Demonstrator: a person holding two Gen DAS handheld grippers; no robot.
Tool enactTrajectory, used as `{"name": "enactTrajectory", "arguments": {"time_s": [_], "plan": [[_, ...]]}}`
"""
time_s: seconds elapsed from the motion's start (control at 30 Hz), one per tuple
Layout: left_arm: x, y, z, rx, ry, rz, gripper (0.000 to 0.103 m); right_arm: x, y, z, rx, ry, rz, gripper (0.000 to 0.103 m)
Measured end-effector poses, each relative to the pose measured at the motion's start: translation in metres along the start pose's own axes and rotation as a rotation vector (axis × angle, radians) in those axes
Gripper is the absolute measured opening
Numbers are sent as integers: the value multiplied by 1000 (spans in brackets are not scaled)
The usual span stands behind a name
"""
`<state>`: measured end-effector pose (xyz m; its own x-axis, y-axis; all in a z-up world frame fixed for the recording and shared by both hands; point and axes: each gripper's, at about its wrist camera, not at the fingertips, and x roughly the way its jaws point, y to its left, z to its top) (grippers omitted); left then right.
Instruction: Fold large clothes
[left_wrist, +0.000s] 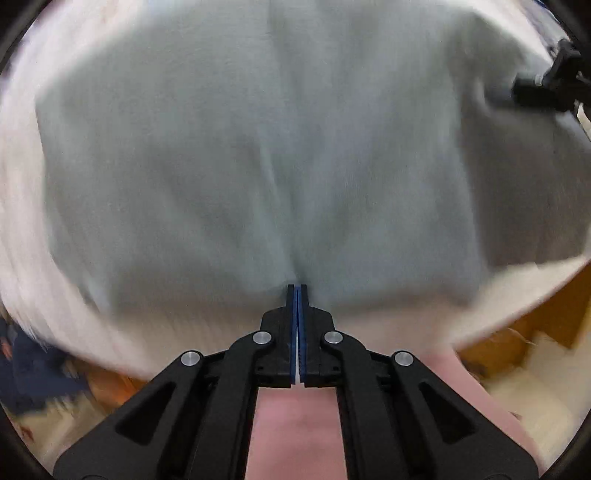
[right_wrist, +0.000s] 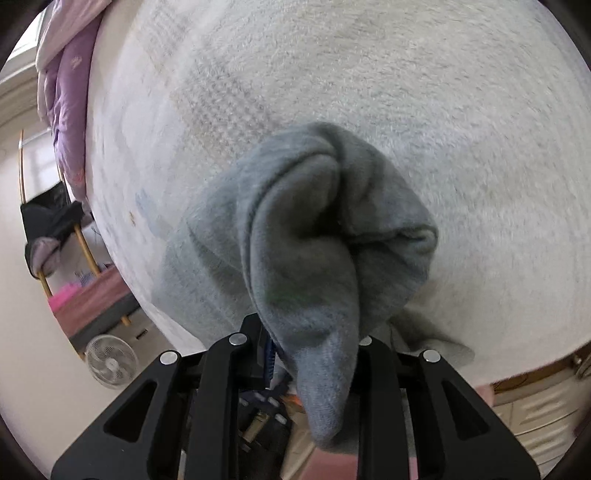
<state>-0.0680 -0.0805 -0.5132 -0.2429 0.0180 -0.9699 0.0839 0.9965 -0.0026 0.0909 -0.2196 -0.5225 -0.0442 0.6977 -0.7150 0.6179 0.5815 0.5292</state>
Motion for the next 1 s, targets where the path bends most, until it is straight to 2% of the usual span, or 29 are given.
{"name": "enactTrajectory", "arguments": {"time_s": [0.03,0.07,0.17,0.27,0.33,0.4,0.47,0.5,0.6,0.63,0.7,0.8,0.87,0.93,0.97,1.0], "plan": [[-3,-1,-9,-11,20,-17,0,-2,3,0,-12,-4,-10,22],[-12,-3,-11,3,5,-12,0,-3,5,0,-16,-5,-20,22],[-45,-3,10,36,-88,-19,0,-3,7,4,-12,16,-47,22],[-69,18,72,6,-197,-25,0,-2,13,6,-32,22,-64,22],[-74,25,116,3,-232,-9,0,-3,9,4,-24,22,-54,22],[-76,29,147,1,-244,-37,0,-5,3,3,-12,25,-37,23],[-66,28,174,24,-188,-57,0,-7,-1,3,-12,27,-24,23],[-60,26,177,30,-169,-58,0,-7,-2,3,-12,26,-14,23],[-54,26,167,10,-167,-86,0,-11,-10,6,4,39,-9,23],[-55,36,160,-6,-163,-102,0,-12,-12,7,1,42,-12,23],[-42,34,129,-37,-106,-166,0,-13,-12,8,-13,47,-17,24],[-18,20,76,6,-67,-131,0,-9,-9,8,-11,56,-27,24],[11,24,38,-77,21,-150,0,-9,-9,8,-18,56,-30,24],[18,30,7,-132,22,-205,0,-5,-6,5,-24,60,-44,24],[19,29,-1,-138,46,-209,0,-6,-7,5,-21,60,-37,24],[24,27,-6,-131,112,-183,0,-5,-5,4,-16,60,-25,24]]}}
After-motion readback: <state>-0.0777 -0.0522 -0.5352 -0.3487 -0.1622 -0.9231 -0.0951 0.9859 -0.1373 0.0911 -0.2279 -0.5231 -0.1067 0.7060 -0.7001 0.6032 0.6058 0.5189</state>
